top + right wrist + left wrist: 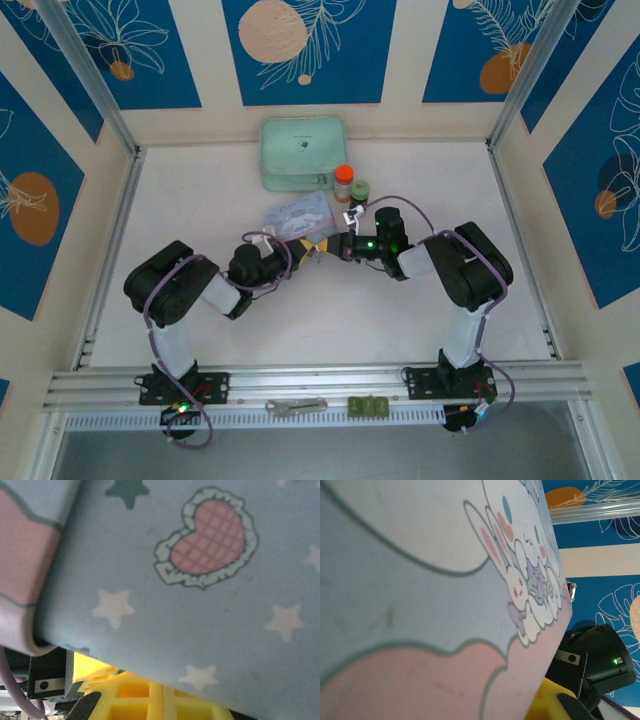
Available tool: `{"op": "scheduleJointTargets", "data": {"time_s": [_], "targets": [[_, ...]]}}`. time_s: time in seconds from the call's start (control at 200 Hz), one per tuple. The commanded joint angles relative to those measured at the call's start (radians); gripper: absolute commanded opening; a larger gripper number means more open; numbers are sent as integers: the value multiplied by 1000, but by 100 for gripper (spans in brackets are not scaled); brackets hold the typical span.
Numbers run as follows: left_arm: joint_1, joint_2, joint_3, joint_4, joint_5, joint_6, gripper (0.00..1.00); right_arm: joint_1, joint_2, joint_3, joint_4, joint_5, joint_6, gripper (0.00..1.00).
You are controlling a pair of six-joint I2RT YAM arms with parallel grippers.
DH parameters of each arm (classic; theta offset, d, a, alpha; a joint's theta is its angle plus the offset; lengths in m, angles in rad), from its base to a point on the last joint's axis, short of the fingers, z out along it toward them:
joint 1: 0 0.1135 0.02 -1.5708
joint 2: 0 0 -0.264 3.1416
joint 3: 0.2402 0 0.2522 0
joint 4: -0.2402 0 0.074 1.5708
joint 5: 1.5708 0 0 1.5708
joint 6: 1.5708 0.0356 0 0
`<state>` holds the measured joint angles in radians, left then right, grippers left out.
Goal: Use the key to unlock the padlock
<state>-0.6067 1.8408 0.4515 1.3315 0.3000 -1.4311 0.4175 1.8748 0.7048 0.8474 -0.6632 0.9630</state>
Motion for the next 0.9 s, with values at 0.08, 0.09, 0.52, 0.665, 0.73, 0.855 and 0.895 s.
{"op": "scheduleJointTargets", "data": {"time_s": [0.08,0.09,0.52,0.665,0.73,0.855,0.895], "targets": [[-9,3,30,77,49,23,0,11,-53,-41,-27,-20,34,0],[-7,3,30,77,47,22,0,10,-56,-44,-30,-19,33,0],[54,18,74,71,77,24,0,-8,-172,-143,-132,-16,-32,0],[56,18,83,58,80,31,0,-9,-187,-157,-121,-22,-35,0],[58,16,84,57,82,32,0,-9,-196,-165,-105,-26,-35,0],[56,15,74,56,85,32,0,-17,-217,-163,-95,-26,-34,0],[56,14,69,56,86,32,0,-21,-222,-158,-92,-25,-33,0]]}}
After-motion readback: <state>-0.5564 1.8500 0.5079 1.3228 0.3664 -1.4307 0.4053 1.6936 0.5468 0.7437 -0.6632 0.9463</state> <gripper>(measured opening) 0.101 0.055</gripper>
